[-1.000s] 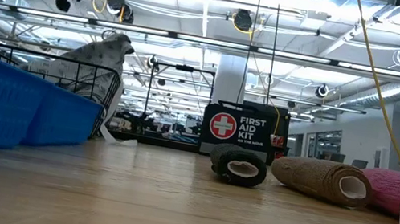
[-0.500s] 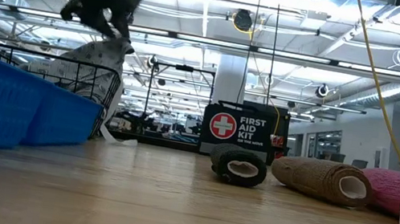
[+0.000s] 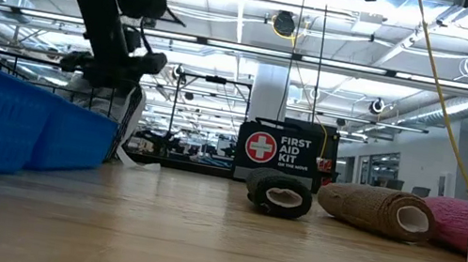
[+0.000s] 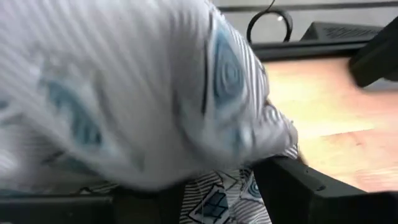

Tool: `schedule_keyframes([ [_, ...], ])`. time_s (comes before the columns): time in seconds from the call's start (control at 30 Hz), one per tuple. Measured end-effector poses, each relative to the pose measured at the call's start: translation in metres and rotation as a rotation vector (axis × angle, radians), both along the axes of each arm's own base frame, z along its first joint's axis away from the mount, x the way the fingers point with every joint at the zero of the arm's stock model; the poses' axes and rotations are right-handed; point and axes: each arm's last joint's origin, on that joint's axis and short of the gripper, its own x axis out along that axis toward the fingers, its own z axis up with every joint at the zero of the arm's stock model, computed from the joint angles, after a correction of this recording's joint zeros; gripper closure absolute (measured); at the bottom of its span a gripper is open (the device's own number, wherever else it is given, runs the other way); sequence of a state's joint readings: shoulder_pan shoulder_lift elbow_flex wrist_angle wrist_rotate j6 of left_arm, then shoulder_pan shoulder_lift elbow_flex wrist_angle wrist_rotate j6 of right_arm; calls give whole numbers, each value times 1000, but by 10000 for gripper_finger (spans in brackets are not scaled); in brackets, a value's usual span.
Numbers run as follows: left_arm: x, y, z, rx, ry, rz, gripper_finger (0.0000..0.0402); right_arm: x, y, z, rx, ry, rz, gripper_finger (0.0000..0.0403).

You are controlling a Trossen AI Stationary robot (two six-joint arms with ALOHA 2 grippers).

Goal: Pick & Place Medicine items
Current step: Put the the gray patient gown into the black basket

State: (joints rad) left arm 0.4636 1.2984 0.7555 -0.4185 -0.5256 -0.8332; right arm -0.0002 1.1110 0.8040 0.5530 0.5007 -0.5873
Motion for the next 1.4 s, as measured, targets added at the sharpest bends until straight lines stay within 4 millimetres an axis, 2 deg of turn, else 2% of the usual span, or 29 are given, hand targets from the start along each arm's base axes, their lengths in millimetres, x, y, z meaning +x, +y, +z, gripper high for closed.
schedule_keyframes([
  [0.43,-4,23,-21,-106,60,27,215,0,0,-3,19,23,3,287],
  [0.6,-7,25,-18,-43,133,-8,215,0,0,-3,22,23,3,287],
  [0.73,-15,37,-15,-6,157,12,215,1,0,-3,22,23,6,287],
  [1.1,-27,70,-6,79,32,102,215,1,0,-3,22,23,6,287],
  [1.27,-28,71,-6,80,23,104,215,1,0,-3,22,23,6,287],
  [1.4,-27,69,-5,49,10,35,215,1,0,-3,22,23,7,287],
])
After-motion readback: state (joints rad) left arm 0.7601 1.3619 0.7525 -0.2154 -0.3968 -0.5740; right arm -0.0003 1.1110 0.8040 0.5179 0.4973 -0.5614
